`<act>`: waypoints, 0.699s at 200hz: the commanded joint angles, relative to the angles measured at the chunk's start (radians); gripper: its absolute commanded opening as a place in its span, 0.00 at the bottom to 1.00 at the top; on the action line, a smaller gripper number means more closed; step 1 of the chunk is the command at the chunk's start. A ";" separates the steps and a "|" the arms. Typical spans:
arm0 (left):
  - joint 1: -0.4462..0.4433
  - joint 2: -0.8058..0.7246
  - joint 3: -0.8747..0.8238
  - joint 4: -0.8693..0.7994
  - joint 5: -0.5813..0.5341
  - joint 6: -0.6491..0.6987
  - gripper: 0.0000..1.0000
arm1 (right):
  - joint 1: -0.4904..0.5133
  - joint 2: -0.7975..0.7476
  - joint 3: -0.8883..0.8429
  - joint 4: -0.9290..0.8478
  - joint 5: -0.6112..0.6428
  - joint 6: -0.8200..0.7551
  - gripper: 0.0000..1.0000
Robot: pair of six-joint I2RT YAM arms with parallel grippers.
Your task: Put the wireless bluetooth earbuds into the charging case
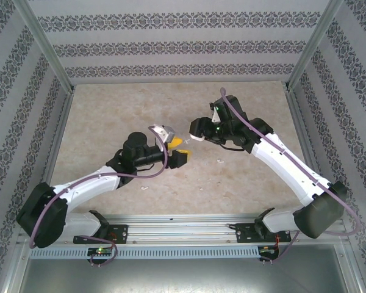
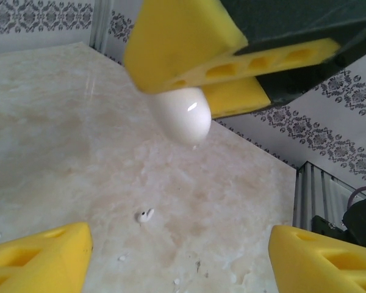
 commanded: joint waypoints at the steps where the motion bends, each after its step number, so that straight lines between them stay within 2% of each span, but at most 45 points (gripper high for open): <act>1: -0.014 0.051 0.044 0.179 -0.025 -0.055 0.72 | 0.026 -0.023 0.030 0.028 -0.012 0.042 0.53; 39: -0.014 0.082 0.076 0.232 -0.027 -0.090 0.67 | 0.044 -0.044 0.020 0.034 -0.006 0.059 0.52; 79: -0.014 0.092 0.083 0.268 -0.037 -0.115 0.67 | 0.050 -0.060 0.007 0.062 -0.006 0.080 0.52; 127: -0.014 0.109 0.093 0.321 -0.050 -0.157 0.56 | 0.060 -0.062 0.002 0.064 -0.002 0.082 0.52; 140: -0.014 0.110 0.094 0.331 -0.057 -0.164 0.49 | 0.060 -0.063 0.002 0.051 0.008 0.079 0.52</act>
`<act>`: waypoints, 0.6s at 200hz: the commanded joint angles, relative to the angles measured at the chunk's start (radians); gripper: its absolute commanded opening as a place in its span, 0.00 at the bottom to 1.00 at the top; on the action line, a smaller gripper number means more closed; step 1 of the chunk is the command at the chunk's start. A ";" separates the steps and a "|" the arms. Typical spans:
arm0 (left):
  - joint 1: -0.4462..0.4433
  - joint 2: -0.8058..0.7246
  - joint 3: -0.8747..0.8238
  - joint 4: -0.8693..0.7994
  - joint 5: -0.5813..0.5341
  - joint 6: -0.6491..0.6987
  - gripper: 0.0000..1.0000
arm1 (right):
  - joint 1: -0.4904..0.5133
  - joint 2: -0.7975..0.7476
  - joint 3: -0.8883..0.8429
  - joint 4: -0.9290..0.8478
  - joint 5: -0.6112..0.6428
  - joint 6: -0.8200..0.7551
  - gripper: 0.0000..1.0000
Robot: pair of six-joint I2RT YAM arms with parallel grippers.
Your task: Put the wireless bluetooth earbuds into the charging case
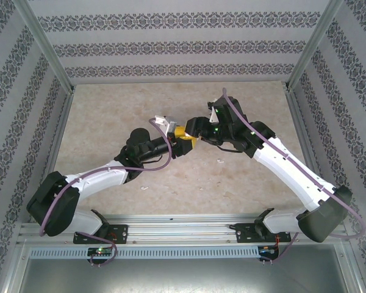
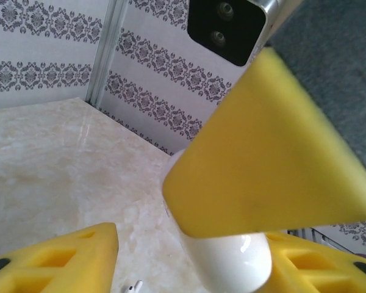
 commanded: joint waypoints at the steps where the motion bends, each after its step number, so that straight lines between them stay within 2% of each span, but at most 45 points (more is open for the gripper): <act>1: -0.009 0.006 0.034 0.096 -0.020 -0.038 0.48 | 0.011 -0.021 0.002 -0.001 0.012 0.008 0.52; 24: -0.005 0.006 0.034 0.099 -0.028 -0.055 0.32 | 0.011 -0.028 0.001 -0.006 0.016 0.007 0.52; 64: 0.012 -0.002 0.031 0.114 -0.016 -0.093 0.12 | 0.013 -0.036 -0.005 0.006 0.016 -0.015 0.56; 120: 0.078 -0.028 0.046 0.083 0.053 -0.207 0.04 | 0.004 -0.112 -0.013 0.063 0.027 -0.077 0.69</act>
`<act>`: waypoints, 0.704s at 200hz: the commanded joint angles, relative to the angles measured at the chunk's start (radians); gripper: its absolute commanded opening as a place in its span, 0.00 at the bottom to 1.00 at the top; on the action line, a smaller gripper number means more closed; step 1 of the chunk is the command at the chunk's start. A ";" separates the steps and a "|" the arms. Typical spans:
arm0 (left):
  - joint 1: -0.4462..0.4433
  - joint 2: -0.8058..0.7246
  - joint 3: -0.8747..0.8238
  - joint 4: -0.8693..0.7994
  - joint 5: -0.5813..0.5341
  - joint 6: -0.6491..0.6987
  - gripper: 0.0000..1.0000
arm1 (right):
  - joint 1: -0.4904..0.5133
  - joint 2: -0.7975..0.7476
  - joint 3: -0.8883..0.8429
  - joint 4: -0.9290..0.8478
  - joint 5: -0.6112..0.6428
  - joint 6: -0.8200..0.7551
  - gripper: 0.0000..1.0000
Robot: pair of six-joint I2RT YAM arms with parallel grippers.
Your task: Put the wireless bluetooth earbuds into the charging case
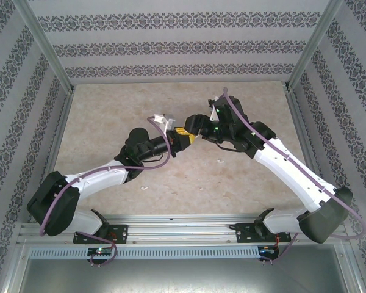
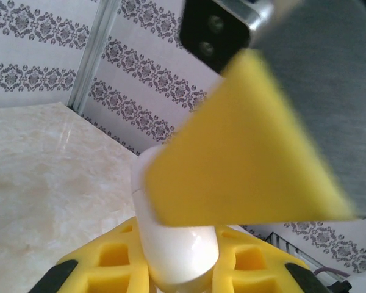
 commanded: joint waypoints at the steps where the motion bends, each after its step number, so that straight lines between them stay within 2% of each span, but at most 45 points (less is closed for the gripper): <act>1: 0.061 -0.029 0.035 0.035 0.020 -0.100 0.04 | 0.003 -0.090 -0.008 0.026 -0.002 -0.058 0.69; 39: 0.131 -0.062 0.083 -0.062 0.138 -0.172 0.01 | -0.045 -0.200 -0.063 0.113 -0.040 -0.092 0.71; 77: 0.203 -0.074 0.148 -0.064 0.319 -0.312 0.01 | -0.119 -0.264 -0.189 0.330 -0.232 -0.071 0.66; 114: 0.227 -0.074 0.157 0.112 0.401 -0.468 0.02 | -0.138 -0.235 -0.216 0.487 -0.366 -0.017 0.61; 141: 0.227 -0.040 0.170 0.255 0.429 -0.594 0.02 | -0.125 -0.189 -0.198 0.580 -0.433 0.022 0.61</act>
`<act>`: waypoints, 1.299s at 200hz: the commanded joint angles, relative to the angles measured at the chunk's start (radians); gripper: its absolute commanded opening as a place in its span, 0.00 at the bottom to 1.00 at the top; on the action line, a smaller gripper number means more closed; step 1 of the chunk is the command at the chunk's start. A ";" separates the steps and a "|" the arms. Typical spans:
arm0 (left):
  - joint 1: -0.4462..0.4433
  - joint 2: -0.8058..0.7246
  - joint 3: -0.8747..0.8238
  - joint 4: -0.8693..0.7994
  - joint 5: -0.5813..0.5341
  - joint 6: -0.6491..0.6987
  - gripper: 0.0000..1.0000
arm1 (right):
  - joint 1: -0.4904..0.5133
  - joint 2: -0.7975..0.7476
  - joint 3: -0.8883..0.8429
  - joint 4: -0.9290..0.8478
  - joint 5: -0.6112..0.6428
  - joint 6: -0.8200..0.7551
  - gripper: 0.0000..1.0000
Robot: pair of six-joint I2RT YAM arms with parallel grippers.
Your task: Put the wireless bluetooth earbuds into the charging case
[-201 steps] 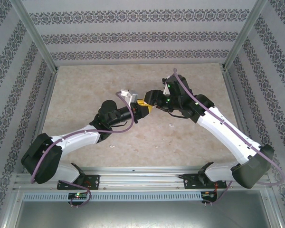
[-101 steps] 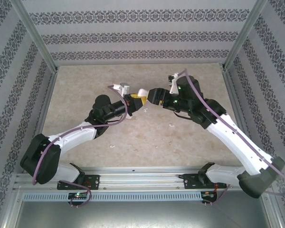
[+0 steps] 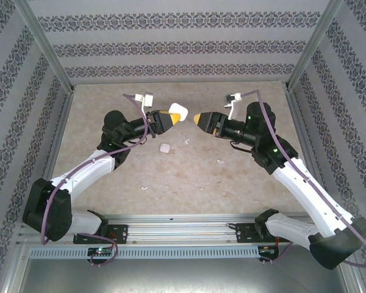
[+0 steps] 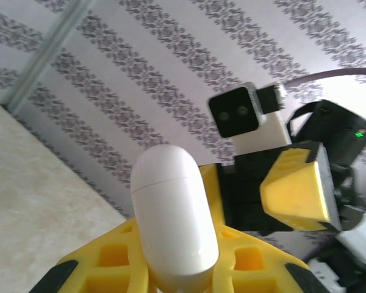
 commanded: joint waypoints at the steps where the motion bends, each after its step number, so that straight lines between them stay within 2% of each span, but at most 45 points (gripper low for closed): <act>1: 0.009 0.016 0.044 0.218 0.074 -0.169 0.02 | 0.007 0.027 0.016 0.164 -0.119 0.043 0.61; 26: 0.009 0.034 0.047 0.281 0.079 -0.222 0.02 | 0.025 0.065 0.043 0.163 -0.135 0.032 0.61; 53: 0.009 0.033 0.052 0.279 0.091 -0.231 0.02 | 0.027 0.082 0.036 0.203 -0.135 0.047 0.58; 87: 0.008 0.035 0.061 0.265 0.106 -0.241 0.02 | 0.028 0.108 0.051 0.262 -0.147 0.060 0.49; 126: 0.009 0.036 0.066 0.248 0.116 -0.242 0.02 | 0.039 0.143 0.067 0.274 -0.164 0.060 0.47; 171: 0.011 0.031 0.079 0.186 0.147 -0.208 0.04 | 0.042 0.173 0.072 0.301 -0.185 0.049 0.20; 200: 0.037 -0.011 0.070 0.094 0.181 -0.128 0.27 | 0.040 0.169 0.072 0.266 -0.188 -0.009 0.11; 213: 0.064 -0.041 0.073 0.000 0.208 -0.074 0.42 | 0.039 0.164 0.092 0.196 -0.184 -0.064 0.09; 225: 0.101 -0.067 0.083 -0.101 0.242 -0.027 0.52 | 0.040 0.164 0.134 0.088 -0.178 -0.143 0.08; 247: 0.180 -0.122 0.085 -0.232 0.307 0.058 0.61 | 0.044 0.168 0.226 -0.101 -0.164 -0.298 0.06; 260: 0.214 -0.171 0.086 -0.369 0.307 0.166 0.63 | 0.048 0.174 0.260 -0.158 -0.169 -0.361 0.06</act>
